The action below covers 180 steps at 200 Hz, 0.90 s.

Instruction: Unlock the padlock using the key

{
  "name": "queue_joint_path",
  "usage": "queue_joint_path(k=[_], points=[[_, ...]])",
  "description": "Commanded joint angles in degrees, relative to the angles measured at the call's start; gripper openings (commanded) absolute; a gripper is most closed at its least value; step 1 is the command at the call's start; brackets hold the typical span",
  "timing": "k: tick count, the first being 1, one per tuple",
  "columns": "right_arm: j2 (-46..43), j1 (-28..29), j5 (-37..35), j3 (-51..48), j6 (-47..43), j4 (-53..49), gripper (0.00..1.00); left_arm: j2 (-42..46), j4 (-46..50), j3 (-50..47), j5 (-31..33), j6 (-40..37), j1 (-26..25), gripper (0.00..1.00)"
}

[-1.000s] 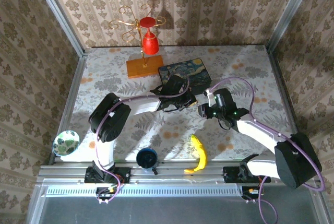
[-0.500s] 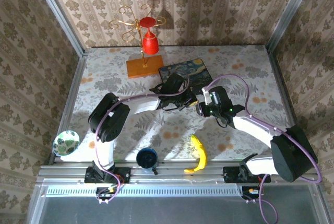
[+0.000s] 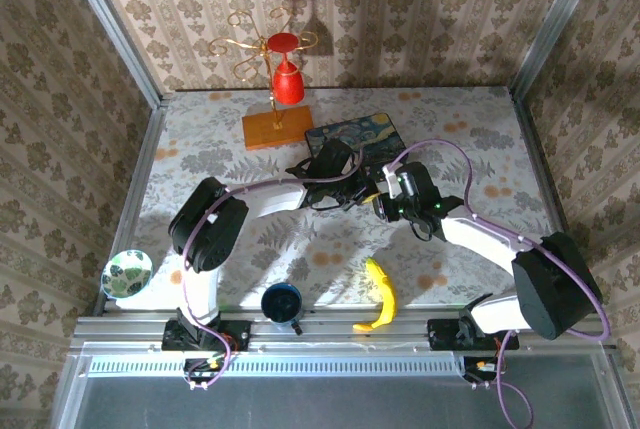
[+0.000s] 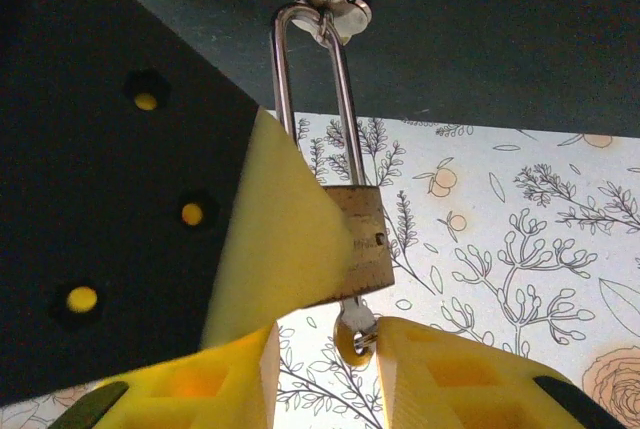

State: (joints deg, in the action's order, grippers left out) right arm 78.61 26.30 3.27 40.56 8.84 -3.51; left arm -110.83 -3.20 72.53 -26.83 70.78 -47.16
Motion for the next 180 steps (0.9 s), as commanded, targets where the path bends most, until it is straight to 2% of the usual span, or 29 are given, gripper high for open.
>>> queue_joint_path(k=[1, 111, 161, 180], points=[[0.75, 0.46, -1.33, 1.71, -1.06, -0.51, 0.32, 2.58, -3.08, 2.26, -2.45, 0.06, 0.4, 0.0], [2.69, 0.51, -1.77, 2.32, -0.19, 2.2, 0.24, 1.85, -3.14, 2.48, -4.83, 1.24, 0.62, 0.0], [1.6, 0.5, -2.94, 1.98, 0.47, 3.03, 0.16, 1.75, -3.17, 2.2, -5.14, 1.4, 0.58, 0.0], [1.54, 0.5, -1.91, 2.12, 1.45, 2.88, 0.09, 1.84, -3.21, 2.22, -5.06, 1.29, 0.64, 0.0]])
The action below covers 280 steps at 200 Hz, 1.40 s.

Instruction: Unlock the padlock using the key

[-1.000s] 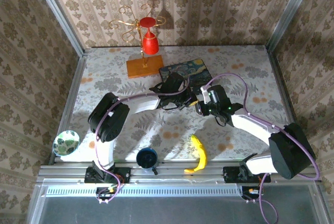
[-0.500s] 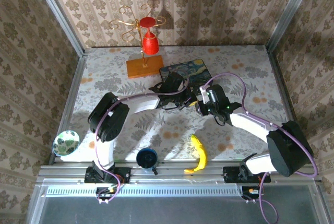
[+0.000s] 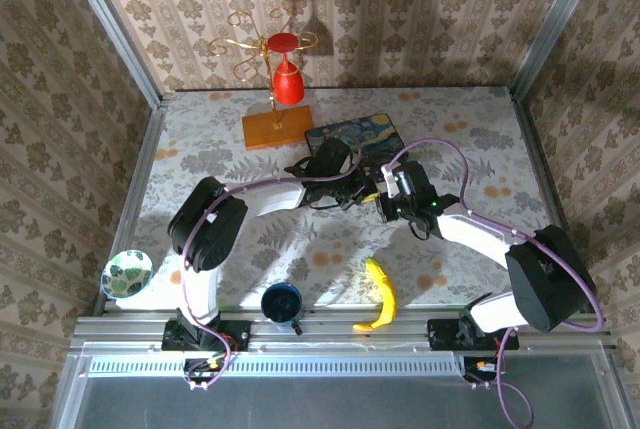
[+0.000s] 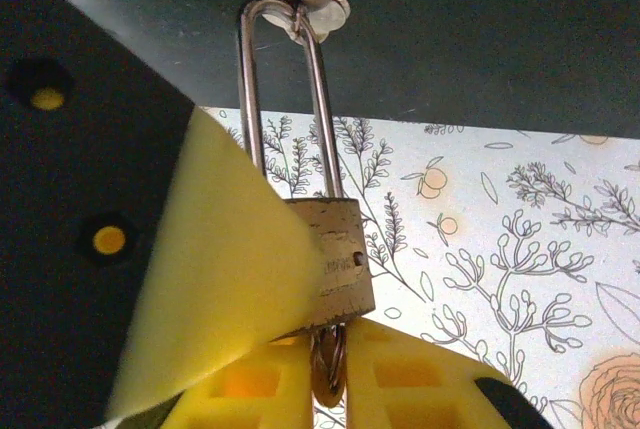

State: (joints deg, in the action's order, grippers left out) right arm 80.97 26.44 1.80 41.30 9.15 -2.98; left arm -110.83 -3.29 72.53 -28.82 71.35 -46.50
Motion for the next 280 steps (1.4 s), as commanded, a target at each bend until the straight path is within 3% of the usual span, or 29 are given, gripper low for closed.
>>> queue_joint_path(k=[1, 48, 77, 120, 139, 184, 224, 253, 280], points=[[-0.86, 0.37, -0.38, 1.39, 1.23, 2.32, 0.09, 1.84, -3.13, 2.2, -3.08, 0.72, 0.0, 0.0], [0.05, -1.27, 6.74, 1.85, 5.76, 1.24, 0.01, 2.28, -3.44, 1.83, -2.85, 0.47, -0.08, 0.0], [1.91, -6.39, 20.12, 1.28, 12.12, 3.9, 0.0, 2.32, -4.43, 1.25, -2.95, 0.67, 0.05, 0.0], [8.5, -13.69, 41.09, -1.79, 27.86, 18.46, 0.0, 2.72, -4.91, 1.12, -2.68, 0.29, 0.01, 0.0], [11.52, -15.86, 46.68, -3.19, 35.64, 26.02, 0.0, 2.74, -5.23, 1.03, -2.76, 0.3, 0.01, 0.0], [18.0, -19.49, 52.51, -6.05, 48.31, 39.11, 0.0, 3.14, -5.8, 0.62, -2.62, 0.19, 0.01, 0.0], [25.54, -22.86, 55.11, -9.78, 60.98, 57.28, 0.0, 3.51, -6.46, -0.11, -2.26, 0.35, 0.27, 0.0], [29.28, -23.1, 55.17, -10.43, 64.83, 62.7, 0.0, 3.51, -6.97, -0.7, -2.05, 0.81, 0.37, 0.0], [27.85, -23.26, 53.98, -10.89, 62.72, 59.64, 0.14, 3.83, -6.98, -1.15, -1.79, 1.07, 0.54, 0.0]])
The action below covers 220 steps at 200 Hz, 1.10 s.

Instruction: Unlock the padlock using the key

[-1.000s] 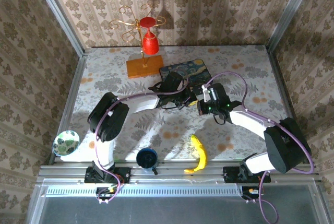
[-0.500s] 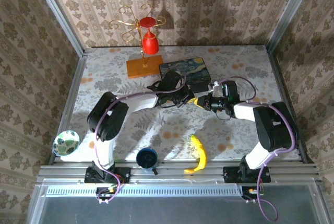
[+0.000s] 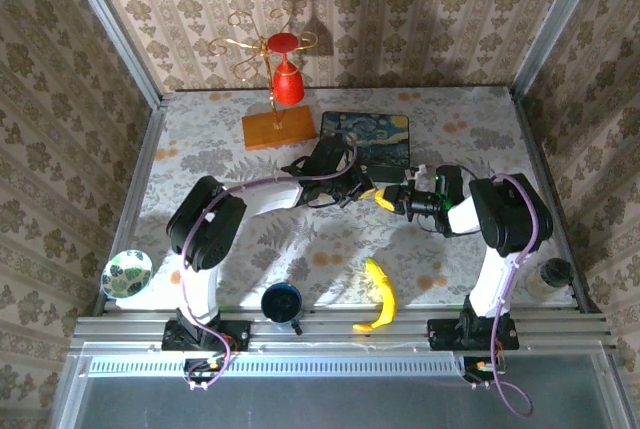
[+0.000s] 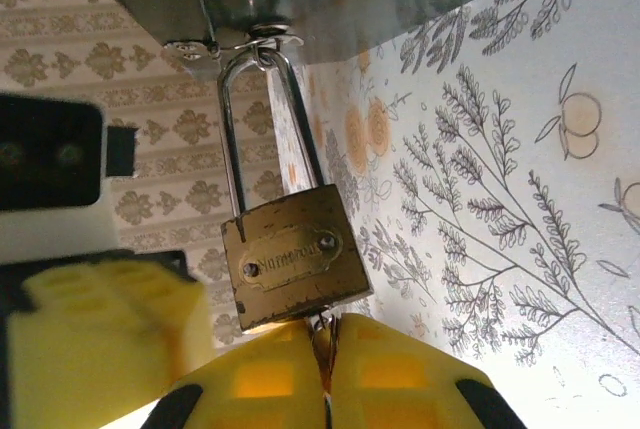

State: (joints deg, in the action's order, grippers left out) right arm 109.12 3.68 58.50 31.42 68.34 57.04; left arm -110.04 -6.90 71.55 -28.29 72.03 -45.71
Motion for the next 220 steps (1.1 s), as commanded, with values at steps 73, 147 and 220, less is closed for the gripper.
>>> queue_joint_path(k=[73, 147, 220], points=[[-17.46, -0.52, -10.74, 2.66, -18.54, -38.78, 0.44, 4.33, -2.9, -1.05, -0.6, 0.5, 0.23, 0.0], [-27.53, 2.82, -23.72, 5.94, -31.78, -56.63, 0.46, 9.32, 2.06, -2.04, 4.99, -5.39, 1.32, 0.51], [-26.49, 14.12, -47.23, 12.26, -46.16, -59.83, 0.42, 12.58, 20.26, 3.72, 24.97, -24.56, 5.3, 1.0]])
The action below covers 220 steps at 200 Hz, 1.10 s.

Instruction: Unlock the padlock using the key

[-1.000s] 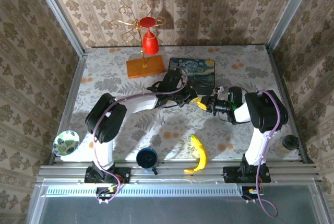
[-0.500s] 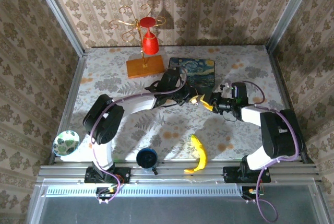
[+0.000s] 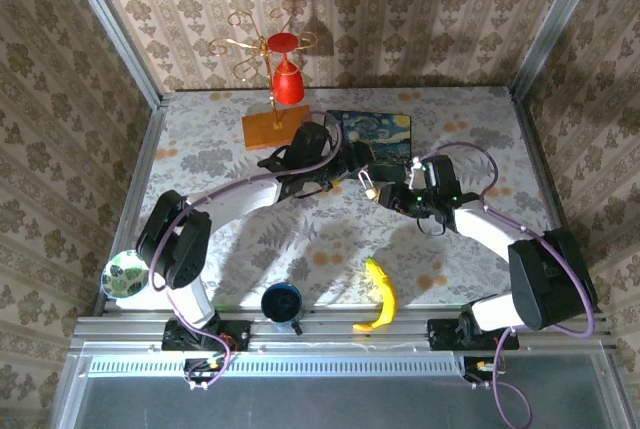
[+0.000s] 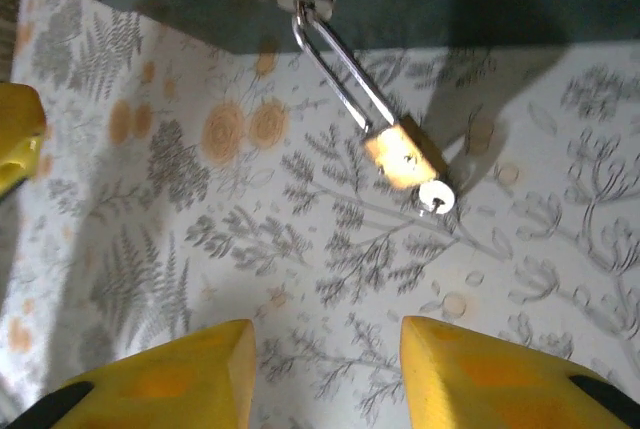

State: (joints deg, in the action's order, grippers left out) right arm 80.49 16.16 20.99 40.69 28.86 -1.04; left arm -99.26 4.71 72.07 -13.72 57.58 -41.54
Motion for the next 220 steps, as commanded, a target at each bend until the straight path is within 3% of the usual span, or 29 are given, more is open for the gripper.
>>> queue_joint_path(k=[1, 49, 113, 220], points=[[2.31, 1.75, -9.82, 3.08, -6.74, -1.68, 0.42, 1.8, 8.7, 3.27, 10.69, -10.29, 1.16, 1.0], [11.56, 2.59, -10.46, 10.11, -9.53, -0.46, 0.4, -2.68, 9.81, 6.13, 12.67, -17.0, 5.35, 1.0], [19.23, 2.74, -9.06, 16.16, -10.66, -1.23, 0.38, -9.24, 13.26, 12.81, 12.28, -22.71, 6.86, 1.0], [24.82, 3.02, -8.27, 19.96, -10.62, -0.31, 0.3, -19.05, 21.1, 23.77, 13.98, -28.96, 8.34, 1.0]])
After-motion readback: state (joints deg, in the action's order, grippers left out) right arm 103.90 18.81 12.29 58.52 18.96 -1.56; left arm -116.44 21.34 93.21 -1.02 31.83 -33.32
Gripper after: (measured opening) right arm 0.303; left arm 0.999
